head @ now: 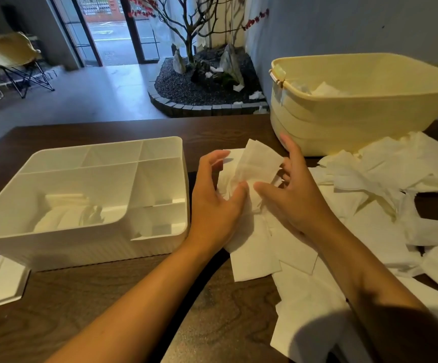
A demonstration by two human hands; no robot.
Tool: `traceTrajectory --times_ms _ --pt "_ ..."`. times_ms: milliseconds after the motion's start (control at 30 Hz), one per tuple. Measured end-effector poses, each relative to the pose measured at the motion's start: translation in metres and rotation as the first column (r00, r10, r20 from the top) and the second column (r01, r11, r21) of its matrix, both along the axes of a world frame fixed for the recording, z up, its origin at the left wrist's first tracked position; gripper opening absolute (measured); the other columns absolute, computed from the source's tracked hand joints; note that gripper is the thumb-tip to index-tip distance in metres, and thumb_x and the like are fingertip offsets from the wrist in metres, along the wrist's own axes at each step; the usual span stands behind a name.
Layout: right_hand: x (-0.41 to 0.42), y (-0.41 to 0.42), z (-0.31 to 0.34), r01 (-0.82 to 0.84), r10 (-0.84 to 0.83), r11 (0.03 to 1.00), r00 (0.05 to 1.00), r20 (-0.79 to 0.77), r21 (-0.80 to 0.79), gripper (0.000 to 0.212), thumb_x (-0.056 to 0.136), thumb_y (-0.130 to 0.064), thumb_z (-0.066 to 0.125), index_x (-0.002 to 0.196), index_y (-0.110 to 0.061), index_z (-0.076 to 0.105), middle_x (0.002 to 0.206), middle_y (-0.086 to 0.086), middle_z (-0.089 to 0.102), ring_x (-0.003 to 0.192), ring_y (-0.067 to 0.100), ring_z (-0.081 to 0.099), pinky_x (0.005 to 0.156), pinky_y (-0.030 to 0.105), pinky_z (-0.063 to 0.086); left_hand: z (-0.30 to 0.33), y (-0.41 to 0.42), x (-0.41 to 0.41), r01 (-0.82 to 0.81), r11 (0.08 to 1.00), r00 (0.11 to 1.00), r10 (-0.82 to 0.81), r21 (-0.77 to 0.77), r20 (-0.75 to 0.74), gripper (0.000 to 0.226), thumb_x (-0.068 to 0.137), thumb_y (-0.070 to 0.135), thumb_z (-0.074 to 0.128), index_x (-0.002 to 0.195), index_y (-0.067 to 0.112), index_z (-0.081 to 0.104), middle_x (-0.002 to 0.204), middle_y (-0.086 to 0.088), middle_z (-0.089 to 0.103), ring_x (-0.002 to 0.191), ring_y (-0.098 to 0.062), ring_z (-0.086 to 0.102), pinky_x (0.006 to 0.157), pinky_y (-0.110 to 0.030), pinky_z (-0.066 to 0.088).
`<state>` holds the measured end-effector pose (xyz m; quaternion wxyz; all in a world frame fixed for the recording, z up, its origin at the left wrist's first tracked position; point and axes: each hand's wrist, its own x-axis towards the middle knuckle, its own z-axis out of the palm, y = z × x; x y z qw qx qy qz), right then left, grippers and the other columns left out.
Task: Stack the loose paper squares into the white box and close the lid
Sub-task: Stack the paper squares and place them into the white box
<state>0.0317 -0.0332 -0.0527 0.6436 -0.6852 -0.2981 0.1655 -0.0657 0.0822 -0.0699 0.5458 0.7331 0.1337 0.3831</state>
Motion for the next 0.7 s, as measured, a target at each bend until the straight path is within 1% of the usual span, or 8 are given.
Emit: traceTrajectory --times_ms 67,167,233,333,433,467,600,700 --pt "0.002 -0.003 0.003 -0.061 0.063 0.998 0.994 -0.088 0.028 0.096 0.083 -0.005 0.076 0.147 -0.052 0.024 0.120 -0.017 0.058 0.103 -0.004 0.064 0.085 0.026 0.058 0.001 -0.002 -0.001 0.052 0.999 0.999 -0.052 0.004 0.016 0.057 0.087 0.001 0.073 0.134 0.019 0.045 0.122 0.010 0.058 0.116 -0.009 0.059 0.091 -0.027 0.056" --pt "0.006 -0.005 0.007 -0.109 0.115 0.993 0.984 -0.139 0.045 0.087 0.079 -0.002 0.078 0.144 -0.046 0.040 0.122 -0.009 0.061 0.106 0.010 0.067 0.087 0.033 0.059 -0.002 -0.002 -0.001 0.096 0.995 0.995 -0.097 0.039 0.019 0.058 0.087 0.004 0.073 0.136 0.016 0.044 0.122 0.012 0.057 0.116 -0.009 0.058 0.091 -0.023 0.052" --pt "0.008 -0.004 0.008 -0.085 0.088 0.996 0.990 -0.107 0.028 0.070 0.079 -0.002 0.077 0.128 -0.047 0.055 0.113 -0.009 0.065 0.107 0.018 0.066 0.083 0.037 0.061 -0.002 -0.002 0.000 0.097 0.994 0.995 -0.098 0.039 0.005 0.059 0.085 0.004 0.068 0.137 0.015 0.043 0.123 0.009 0.056 0.114 -0.007 0.058 0.088 -0.020 0.051" --pt "0.012 -0.005 0.008 -0.021 0.027 0.998 0.994 -0.103 0.053 0.051 0.080 -0.003 0.076 0.105 -0.046 0.065 0.103 -0.007 0.071 0.102 0.019 0.068 0.083 0.046 0.061 -0.001 -0.002 0.001 0.097 0.994 0.994 -0.099 -0.050 -0.053 0.058 0.085 0.015 0.065 0.138 0.021 0.042 0.119 0.013 0.057 0.109 -0.003 0.059 0.088 -0.022 0.054" --pt "0.015 -0.007 0.011 0.038 -0.019 0.989 0.990 -0.139 0.141 0.041 0.083 0.000 0.073 0.104 -0.034 0.068 0.099 -0.002 0.074 0.099 0.023 0.071 0.087 0.051 0.059 -0.004 -0.001 0.003 0.162 0.973 0.982 -0.176 -0.167 -0.075 0.044 0.091 0.022 0.063 0.133 0.022 0.048 0.120 0.004 0.063 0.109 -0.016 0.065 0.092 -0.043 0.059" --pt "0.015 -0.007 0.011 0.045 -0.023 0.988 0.989 -0.143 0.149 0.040 0.083 0.000 0.073 0.105 -0.033 0.067 0.099 -0.002 0.074 0.099 0.023 0.071 0.087 0.050 0.059 -0.003 -0.003 0.003 0.181 0.965 0.979 -0.196 -0.188 -0.064 0.040 0.094 0.018 0.063 0.132 0.019 0.050 0.119 -0.001 0.064 0.108 -0.019 0.066 0.090 -0.044 0.060" --pt "0.014 -0.005 0.009 0.045 -0.021 0.990 0.983 -0.181 0.131 0.039 0.084 -0.002 0.073 0.112 -0.029 0.067 0.106 0.002 0.074 0.102 0.023 0.071 0.089 0.050 0.058 0.006 -0.007 -0.001 0.125 0.974 0.991 -0.130 -0.189 -0.012 0.032 0.096 0.007 0.063 0.126 0.010 0.054 0.114 -0.003 0.066 0.103 -0.014 0.067 0.080 -0.025 0.058" --pt "0.016 -0.005 0.007 0.064 -0.046 0.995 0.978 -0.203 0.083 0.032 0.086 -0.010 0.073 0.108 -0.032 0.068 0.105 -0.004 0.075 0.102 0.021 0.070 0.088 0.049 0.059 0.006 -0.004 -0.002 0.032 0.995 0.999 -0.033 -0.097 -0.009 0.032 0.095 0.008 0.066 0.124 0.013 0.054 0.115 0.001 0.065 0.107 -0.013 0.065 0.090 -0.035 0.059"
